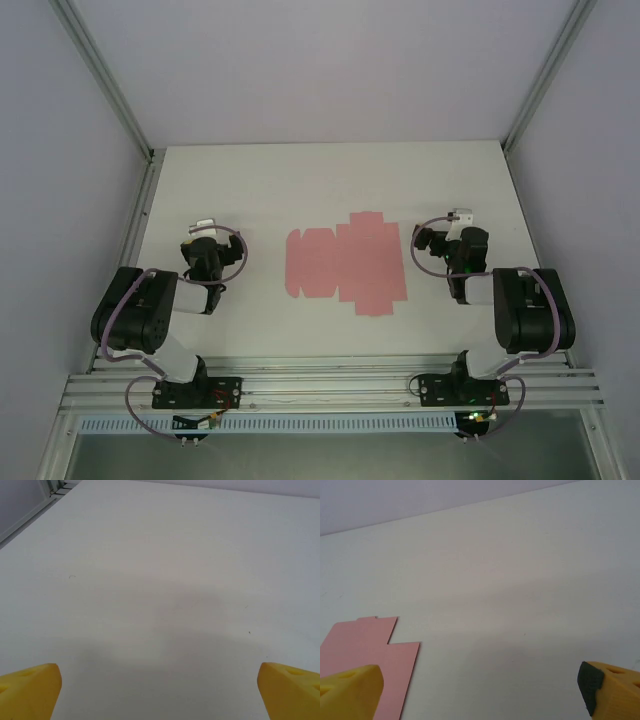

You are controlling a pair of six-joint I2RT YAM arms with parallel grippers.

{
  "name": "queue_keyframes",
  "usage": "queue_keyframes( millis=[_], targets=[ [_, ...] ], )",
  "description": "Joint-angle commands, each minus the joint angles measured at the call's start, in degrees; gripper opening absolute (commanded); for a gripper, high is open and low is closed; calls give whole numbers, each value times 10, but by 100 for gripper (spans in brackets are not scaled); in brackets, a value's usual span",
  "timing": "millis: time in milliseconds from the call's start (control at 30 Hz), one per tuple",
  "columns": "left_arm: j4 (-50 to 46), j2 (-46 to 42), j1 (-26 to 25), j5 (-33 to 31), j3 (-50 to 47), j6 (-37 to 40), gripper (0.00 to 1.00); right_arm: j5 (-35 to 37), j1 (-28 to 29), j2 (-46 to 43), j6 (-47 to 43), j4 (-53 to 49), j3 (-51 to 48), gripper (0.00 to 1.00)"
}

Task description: Assemble paper box

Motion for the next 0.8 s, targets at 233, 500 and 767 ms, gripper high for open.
queue_keyframes(
  millis=[233, 500, 767],
  targets=[
    [5, 0, 9, 18, 12, 7, 100, -13, 3, -2, 6, 5, 1, 100],
    [5, 0, 10, 20, 12, 6, 100, -13, 3, -2, 6, 6, 0, 100],
    [-35, -20, 10, 18, 25, 8, 100, -13, 3, -42, 2, -46, 14, 100]
  ],
)
